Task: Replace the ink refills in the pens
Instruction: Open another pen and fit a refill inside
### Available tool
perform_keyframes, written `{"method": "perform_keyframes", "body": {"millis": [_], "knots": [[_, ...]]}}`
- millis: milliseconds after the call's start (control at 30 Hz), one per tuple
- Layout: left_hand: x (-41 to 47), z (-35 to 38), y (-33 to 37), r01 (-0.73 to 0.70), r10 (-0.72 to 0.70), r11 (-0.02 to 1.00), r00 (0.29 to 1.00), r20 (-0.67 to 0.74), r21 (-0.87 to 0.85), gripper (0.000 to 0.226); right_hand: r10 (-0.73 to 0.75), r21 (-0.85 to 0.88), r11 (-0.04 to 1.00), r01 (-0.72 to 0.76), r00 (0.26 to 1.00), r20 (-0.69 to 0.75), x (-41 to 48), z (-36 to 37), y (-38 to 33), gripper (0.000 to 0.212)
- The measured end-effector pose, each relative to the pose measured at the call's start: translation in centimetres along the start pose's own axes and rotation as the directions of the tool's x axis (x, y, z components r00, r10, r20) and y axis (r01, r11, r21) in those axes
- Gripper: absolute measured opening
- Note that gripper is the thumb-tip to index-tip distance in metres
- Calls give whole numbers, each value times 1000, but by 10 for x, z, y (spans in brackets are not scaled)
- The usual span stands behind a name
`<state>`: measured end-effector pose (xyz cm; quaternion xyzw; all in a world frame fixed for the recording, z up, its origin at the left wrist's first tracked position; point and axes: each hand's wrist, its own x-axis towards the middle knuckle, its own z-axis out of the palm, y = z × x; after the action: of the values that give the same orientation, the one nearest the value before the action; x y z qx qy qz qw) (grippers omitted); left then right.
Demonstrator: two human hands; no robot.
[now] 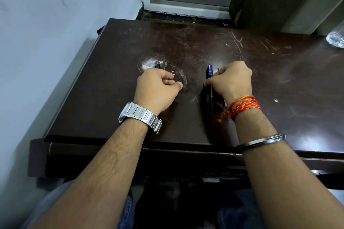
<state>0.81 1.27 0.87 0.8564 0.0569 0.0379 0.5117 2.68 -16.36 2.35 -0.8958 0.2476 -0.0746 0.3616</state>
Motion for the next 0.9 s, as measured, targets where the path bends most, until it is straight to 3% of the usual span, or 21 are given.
{"method": "perform_keyframes", "body": {"millis": [300, 433, 733, 900], "knots": [[0, -2, 2, 22, -22, 1000, 1000, 8, 1, 25, -4, -29, 1000, 5, 1000, 26, 0, -2, 0, 28], [0, -4, 2, 25, -25, 1000, 999, -39, -2, 14, -16, -19, 1000, 17, 1000, 22, -2, -2, -2, 29], [3, -18, 3, 49, 11, 970, 969, -246, 237, 9, -54, -17, 998, 54, 998, 18, -3, -1, -2, 24], [6, -18, -5, 131, -69, 927, 980, -186, 350, 19, -108, -10, 994, 108, 994, -20, -7, 3, -5, 20]]}}
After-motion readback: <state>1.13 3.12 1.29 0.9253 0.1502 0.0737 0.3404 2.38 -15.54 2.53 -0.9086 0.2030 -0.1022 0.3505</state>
